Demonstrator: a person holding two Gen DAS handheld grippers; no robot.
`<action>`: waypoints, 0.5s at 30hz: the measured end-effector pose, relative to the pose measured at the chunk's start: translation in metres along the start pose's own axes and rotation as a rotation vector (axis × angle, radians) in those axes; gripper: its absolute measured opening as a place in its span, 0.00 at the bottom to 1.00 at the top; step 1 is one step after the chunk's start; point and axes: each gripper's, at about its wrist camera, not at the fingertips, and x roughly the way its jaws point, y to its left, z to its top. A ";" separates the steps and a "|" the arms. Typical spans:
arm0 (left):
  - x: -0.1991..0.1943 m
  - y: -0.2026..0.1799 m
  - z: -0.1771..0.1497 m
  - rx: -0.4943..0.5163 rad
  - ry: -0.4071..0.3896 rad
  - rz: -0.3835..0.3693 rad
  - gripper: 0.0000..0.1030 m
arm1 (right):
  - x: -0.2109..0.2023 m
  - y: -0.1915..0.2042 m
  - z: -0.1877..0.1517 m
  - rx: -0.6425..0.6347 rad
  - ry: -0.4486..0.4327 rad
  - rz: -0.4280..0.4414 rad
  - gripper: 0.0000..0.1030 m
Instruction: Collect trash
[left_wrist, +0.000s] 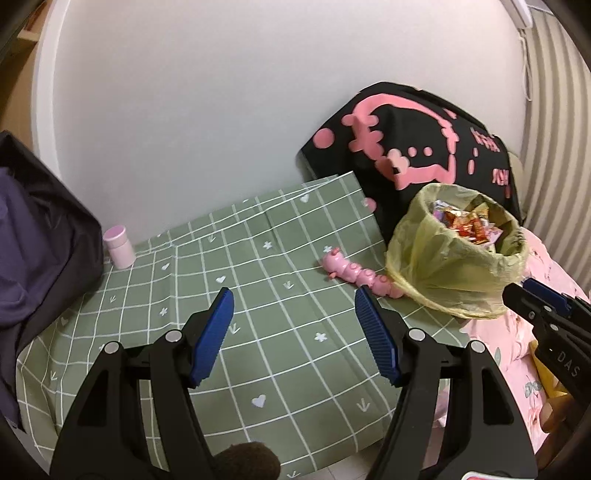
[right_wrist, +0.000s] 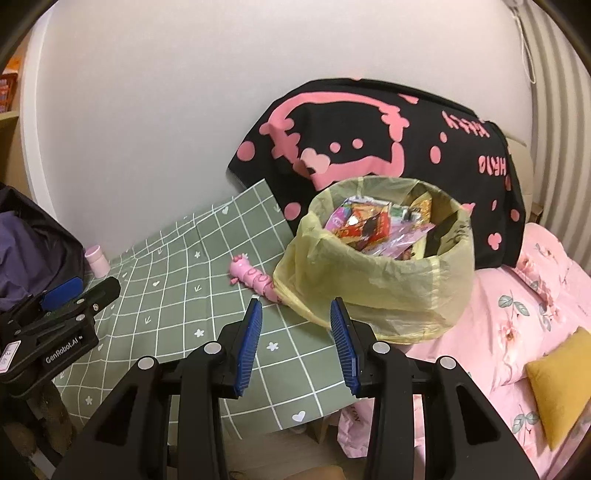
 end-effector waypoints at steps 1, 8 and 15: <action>0.000 -0.001 0.001 0.005 -0.003 -0.005 0.63 | -0.002 -0.001 0.000 0.003 -0.005 -0.005 0.36; -0.006 -0.010 0.004 0.028 -0.019 -0.040 0.63 | -0.006 -0.006 -0.002 0.015 -0.011 -0.019 0.36; -0.009 -0.014 0.004 0.030 -0.029 -0.056 0.63 | -0.011 -0.005 0.000 0.008 -0.027 -0.025 0.36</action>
